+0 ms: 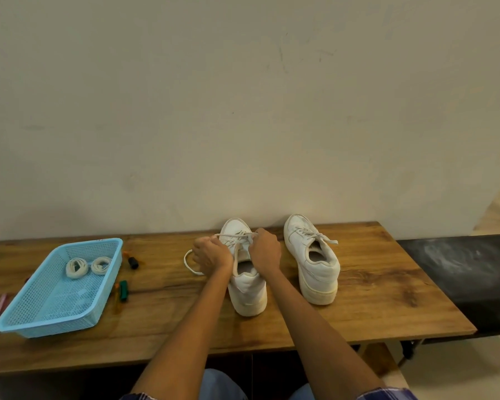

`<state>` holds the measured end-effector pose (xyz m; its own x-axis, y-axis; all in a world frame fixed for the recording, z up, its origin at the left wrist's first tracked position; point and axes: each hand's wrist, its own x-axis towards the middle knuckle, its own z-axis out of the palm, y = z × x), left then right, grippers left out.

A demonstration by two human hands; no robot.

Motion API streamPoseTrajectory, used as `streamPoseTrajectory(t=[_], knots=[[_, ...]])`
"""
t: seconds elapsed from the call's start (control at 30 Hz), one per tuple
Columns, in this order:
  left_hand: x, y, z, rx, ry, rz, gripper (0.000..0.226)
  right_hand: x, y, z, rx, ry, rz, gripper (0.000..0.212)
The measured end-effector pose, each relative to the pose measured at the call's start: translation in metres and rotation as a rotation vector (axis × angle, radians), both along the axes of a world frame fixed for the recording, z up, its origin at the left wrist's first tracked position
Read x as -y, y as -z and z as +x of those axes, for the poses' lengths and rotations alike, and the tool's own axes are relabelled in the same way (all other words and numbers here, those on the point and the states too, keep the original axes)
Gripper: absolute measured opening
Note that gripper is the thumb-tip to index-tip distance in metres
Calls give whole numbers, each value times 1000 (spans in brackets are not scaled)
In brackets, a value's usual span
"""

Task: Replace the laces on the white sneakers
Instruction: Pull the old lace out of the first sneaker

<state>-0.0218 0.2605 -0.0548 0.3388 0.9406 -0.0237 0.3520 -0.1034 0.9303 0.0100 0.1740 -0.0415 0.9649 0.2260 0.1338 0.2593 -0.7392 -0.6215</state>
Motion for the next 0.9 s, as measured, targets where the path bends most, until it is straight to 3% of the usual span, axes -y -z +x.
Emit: streamPoseTrajectory(t=[0.1, 0.2, 0.37, 0.57, 0.67, 0.83, 0.9], knots=[[5, -3, 3, 98, 86, 226, 45, -1, 1, 0, 2, 4, 7, 18], [4, 0, 6, 72, 261, 458, 34, -1, 2, 2, 14, 11, -7, 16], [4, 2, 13, -211, 389, 557, 14, -1, 2, 1, 16, 12, 5, 21], [8, -1, 16, -303, 417, 672, 24, -1, 1, 2, 13, 8, 4, 21], [10, -3, 14, -109, 414, 542, 17, -1, 2, 2, 5, 16, 4, 17], [-8, 1, -7, 454, -182, -313, 28, -1, 3, 3, -11, 15, -6, 17], [-14, 11, -12, 499, -226, -406, 27, -1, 3, 3, -11, 11, -12, 18]])
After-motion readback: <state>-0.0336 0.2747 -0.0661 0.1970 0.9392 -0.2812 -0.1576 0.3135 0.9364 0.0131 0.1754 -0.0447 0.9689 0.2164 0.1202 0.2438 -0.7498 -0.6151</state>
